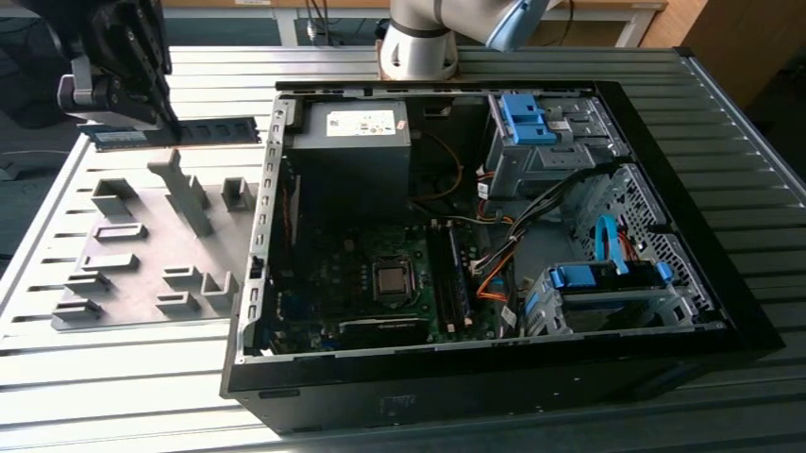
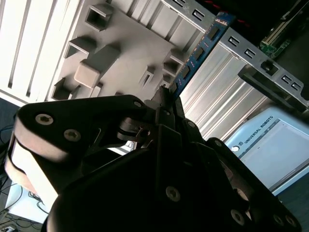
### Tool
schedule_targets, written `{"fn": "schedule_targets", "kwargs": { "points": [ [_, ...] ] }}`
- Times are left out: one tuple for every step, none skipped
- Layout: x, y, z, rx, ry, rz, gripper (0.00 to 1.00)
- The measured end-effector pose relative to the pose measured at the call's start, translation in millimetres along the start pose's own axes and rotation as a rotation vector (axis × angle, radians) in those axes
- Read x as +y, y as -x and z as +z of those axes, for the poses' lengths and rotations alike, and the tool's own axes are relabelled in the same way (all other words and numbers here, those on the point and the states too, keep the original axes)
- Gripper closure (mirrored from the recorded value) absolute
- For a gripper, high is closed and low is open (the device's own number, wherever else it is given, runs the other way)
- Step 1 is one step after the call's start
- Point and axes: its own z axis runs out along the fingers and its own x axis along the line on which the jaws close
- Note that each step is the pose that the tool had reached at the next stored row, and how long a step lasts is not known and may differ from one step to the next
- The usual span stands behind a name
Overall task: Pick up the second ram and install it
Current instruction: 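Pick up the second ram and move it above second insertion slot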
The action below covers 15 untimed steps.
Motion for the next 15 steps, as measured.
{"fn": "schedule_targets", "kwargs": {
  "points": [
    [-1.1,0.0,0.0,-0.0001,-0.0001,0.000,0.86],
    [-2.1,0.0,0.0,-0.0001,-0.0001,0.000,0.86],
    [-3.1,-0.1,-0.1,0.0000,0.0000,0.000,0.86],
    [-4.1,-0.1,-0.1,-0.0001,-0.0001,0.000,0.86],
    [-5.0,-0.1,-0.1,0.0000,0.0000,0.000,0.86],
    [-6.0,-0.1,-0.1,-0.0001,-0.0001,0.000,0.86],
    [-7.1,-0.1,-0.1,-0.0001,-0.0001,0.000,0.86],
    [-8.1,-0.1,-0.2,-0.0001,0.0000,0.000,0.86],
    [-9.1,-0.2,-0.2,-0.0001,-0.0001,0.000,0.86],
    [-10.1,-0.2,-0.2,-0.0001,-0.0001,0.000,0.86],
    [-11.1,-0.2,-0.3,-0.0001,-0.0001,0.000,0.86],
    [-12.1,-0.2,-0.3,-0.0001,-0.0001,0.000,0.86],
    [-13.2,-0.2,-0.3,-0.0001,-0.0001,0.000,0.86],
    [-14.5,-0.2,-0.4,0.0000,-0.0001,0.000,0.86],
    [-15.9,-0.3,-0.4,-0.0001,-0.0001,0.000,0.86]
  ]
}}
